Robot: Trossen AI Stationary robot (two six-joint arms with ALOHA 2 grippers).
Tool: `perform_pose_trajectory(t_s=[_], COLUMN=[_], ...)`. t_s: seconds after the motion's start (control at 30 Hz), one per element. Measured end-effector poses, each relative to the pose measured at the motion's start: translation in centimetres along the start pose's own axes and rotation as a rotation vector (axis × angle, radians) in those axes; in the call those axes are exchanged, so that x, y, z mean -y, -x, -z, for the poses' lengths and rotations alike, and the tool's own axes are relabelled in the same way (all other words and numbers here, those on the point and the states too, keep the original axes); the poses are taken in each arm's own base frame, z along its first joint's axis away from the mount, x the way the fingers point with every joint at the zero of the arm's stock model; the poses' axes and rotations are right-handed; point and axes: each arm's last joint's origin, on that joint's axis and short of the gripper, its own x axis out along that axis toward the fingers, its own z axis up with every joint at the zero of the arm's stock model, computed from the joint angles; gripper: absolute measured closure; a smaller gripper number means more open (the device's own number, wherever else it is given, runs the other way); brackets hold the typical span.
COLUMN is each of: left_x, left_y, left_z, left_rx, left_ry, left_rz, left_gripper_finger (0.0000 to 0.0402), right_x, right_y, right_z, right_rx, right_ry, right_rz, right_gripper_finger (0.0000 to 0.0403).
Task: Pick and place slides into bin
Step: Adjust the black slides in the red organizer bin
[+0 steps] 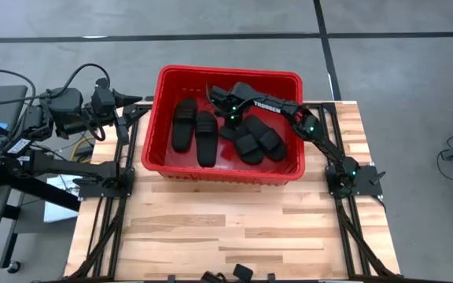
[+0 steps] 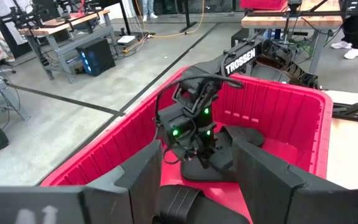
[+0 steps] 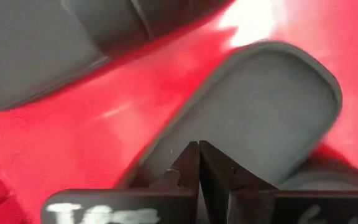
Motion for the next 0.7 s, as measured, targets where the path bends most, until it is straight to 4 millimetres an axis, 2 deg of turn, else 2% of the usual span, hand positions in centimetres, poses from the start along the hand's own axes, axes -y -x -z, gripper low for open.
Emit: perform_pose_trajectory(t_s=[0.13,0.27,0.43,0.63,0.7], left_x=[0.0,0.0,0.0,0.0,0.0], left_y=[0.0,0.0,0.0,0.0,0.0], left_z=[0.0,0.0,0.0,0.0,0.0], left_rx=[0.0,0.001,0.0,0.001,0.001], left_ry=[0.0,0.001,0.001,0.008,0.008], left_rz=[0.0,0.0,0.0,0.0,0.0], left_gripper_finger=[0.0214,0.0214,0.0214,0.0214,0.0214], right_x=[-0.5,-0.6,0.0,2.0,2.9], right_y=[-1.9,-1.1,-1.4,-1.1,-1.7], right_z=[-0.4,-0.6,-0.3,0.6,1.1], right_rx=[-0.019,0.02,-0.012,-0.098,-0.157], right_ry=[0.012,-0.006,-0.057,-0.144,-0.167], right_rz=[0.048,0.058,0.058,0.057,0.052], right_gripper_finger=[0.0403,0.0403,0.0403,0.0403,0.0403])
